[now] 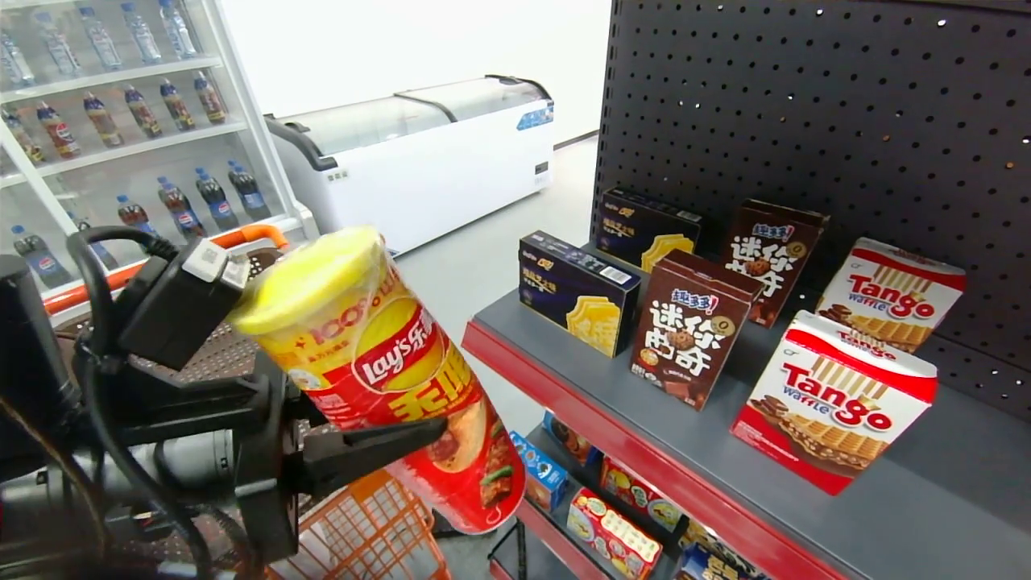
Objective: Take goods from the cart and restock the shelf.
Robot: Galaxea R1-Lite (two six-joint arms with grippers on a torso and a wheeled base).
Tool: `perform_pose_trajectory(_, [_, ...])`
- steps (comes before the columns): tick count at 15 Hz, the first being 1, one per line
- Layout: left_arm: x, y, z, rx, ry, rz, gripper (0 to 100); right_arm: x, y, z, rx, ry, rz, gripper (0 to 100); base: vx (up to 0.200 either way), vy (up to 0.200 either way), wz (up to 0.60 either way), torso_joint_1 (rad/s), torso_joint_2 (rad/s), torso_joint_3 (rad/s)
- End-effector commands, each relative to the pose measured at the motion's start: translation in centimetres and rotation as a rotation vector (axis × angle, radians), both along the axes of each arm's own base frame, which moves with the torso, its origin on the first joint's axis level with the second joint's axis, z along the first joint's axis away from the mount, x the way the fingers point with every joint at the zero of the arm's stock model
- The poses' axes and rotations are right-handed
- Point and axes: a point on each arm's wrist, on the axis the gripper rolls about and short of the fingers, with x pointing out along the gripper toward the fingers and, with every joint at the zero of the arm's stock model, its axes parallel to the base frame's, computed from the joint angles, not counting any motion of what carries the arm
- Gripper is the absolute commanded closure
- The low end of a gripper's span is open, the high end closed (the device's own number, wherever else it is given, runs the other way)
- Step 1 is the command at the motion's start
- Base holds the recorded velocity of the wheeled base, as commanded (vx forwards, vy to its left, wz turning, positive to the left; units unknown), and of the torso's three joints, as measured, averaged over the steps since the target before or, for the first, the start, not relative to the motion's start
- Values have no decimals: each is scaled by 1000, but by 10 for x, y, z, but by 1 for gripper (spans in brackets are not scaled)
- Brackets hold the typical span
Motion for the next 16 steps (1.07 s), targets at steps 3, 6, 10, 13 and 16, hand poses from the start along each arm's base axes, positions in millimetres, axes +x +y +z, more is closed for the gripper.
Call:
perform_pose_trajectory(3, [-42, 18, 3, 33, 90, -95, 100, 0, 0, 0, 0, 1, 2, 0, 0, 0, 0, 0, 0, 0])
perform_pose_trajectory(6, [-55, 18, 1, 46, 115, -143, 100, 0, 0, 0, 0, 1, 2, 0, 0, 0, 0, 0, 0, 0])
perform_pose_trajectory(10, [-49, 16, 1, 65, 82, -148, 100, 0, 0, 0, 0, 1, 2, 0, 0, 0, 0, 0, 0, 0])
perform_pose_trajectory(13, [-44, 13, -1, 69, 93, -156, 100, 0, 0, 0, 0, 1, 2, 0, 0, 0, 0, 0, 0, 0])
perform_pose_trajectory(16, [-42, 12, -2, 72, 102, -162, 100, 0, 0, 0, 0, 1, 2, 0, 0, 0, -200, -1, -1, 1])
